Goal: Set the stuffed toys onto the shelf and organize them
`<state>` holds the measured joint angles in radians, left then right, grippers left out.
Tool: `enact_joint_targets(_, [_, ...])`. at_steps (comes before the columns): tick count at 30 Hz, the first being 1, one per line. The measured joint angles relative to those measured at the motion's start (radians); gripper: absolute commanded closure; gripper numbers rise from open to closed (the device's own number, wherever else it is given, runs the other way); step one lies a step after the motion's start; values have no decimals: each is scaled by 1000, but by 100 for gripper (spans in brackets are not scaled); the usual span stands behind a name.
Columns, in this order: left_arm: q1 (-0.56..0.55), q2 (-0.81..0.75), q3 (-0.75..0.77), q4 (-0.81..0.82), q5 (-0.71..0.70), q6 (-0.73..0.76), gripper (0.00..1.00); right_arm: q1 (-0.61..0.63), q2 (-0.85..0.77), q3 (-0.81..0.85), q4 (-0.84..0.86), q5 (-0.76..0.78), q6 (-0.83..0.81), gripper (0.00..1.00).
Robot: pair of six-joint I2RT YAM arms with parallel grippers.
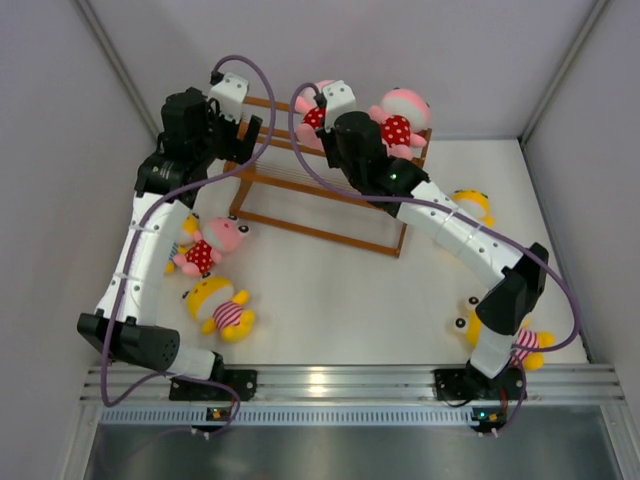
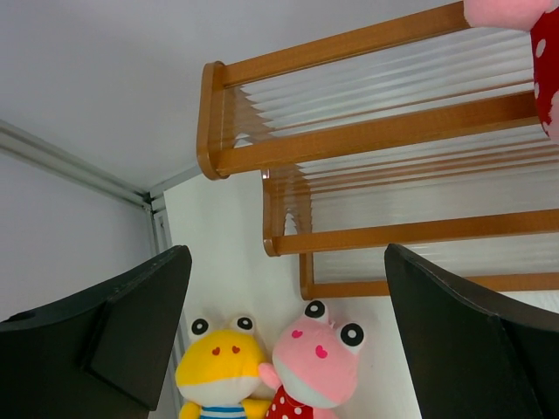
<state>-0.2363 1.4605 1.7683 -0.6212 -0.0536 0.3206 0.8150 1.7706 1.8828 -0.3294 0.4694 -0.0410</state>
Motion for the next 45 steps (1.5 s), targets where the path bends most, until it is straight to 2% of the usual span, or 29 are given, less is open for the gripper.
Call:
enact_joint_targets(7, [25,-43,-18,1,3,0,2,-28,0,-37,0,-55,13,98])
enact_joint_targets(8, [28,-43,-19,1,3,0,2,-32,0,-37,0,-63,13,95])
enact_joint_targets(12, [39,-43,-23,0,7,-3,2,-40,0,-37,1,-80,21,73])
enact_joint_targets(26, [85,-51,-25,-24,13,-12,2,-40,-17,-37,7,-153,-2,40])
enact_joint_targets(33, [184,-87,-120,-63,61,-11,5,-40,-93,-53,16,-211,-44,34])
enact_joint_targets(39, [330,-93,-327,-87,91,30,24,-40,-173,-90,37,-256,-69,34])
enact_joint_targets(42, [369,-60,-399,-113,124,64,24,-39,-216,-117,47,-273,-78,34])
enact_joint_targets(45, [404,5,-404,-111,186,84,24,-39,-253,-138,52,-299,-84,34])
